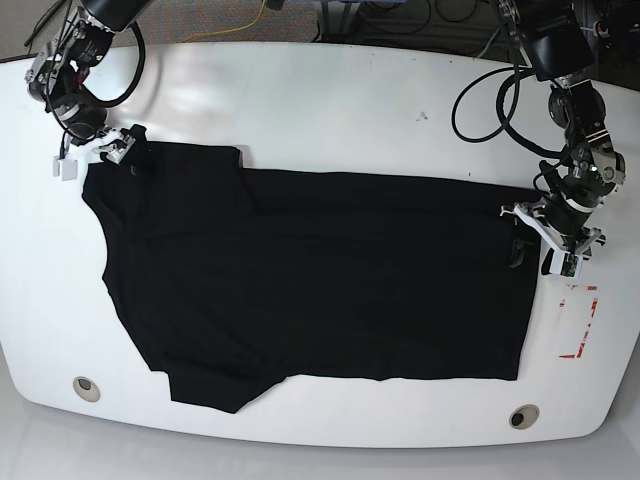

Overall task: Layout the t-shirt on the table in an organized manner, then fold the t-shirt properly
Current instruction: 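Grasp the shirt edge with the right gripper and drag it along the table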

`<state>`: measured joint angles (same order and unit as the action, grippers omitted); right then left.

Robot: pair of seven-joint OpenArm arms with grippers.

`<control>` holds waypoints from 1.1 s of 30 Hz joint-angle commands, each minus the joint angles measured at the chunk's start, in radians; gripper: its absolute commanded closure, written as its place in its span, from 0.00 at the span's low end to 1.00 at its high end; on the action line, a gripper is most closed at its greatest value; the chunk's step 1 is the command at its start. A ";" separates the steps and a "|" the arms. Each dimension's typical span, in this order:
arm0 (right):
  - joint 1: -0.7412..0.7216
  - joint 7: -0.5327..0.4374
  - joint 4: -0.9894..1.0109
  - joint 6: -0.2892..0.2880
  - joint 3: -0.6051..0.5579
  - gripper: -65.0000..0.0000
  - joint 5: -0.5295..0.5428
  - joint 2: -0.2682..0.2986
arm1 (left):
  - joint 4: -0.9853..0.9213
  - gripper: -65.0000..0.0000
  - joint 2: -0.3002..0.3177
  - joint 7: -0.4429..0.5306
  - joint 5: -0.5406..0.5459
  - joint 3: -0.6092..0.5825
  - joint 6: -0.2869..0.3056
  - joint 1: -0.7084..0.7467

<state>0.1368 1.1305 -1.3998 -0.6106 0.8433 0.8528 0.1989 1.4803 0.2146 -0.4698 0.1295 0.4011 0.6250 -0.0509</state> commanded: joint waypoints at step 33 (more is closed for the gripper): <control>-0.038 0.116 -0.003 0.016 -0.005 1.00 -0.037 -0.029 | -0.027 0.47 0.016 0.030 0.012 0.002 -0.001 -0.020</control>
<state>0.1135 1.2354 -1.3926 -0.5995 0.8391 0.8223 0.1547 1.4410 0.2169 -0.4702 0.1272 0.4007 0.6254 -0.0525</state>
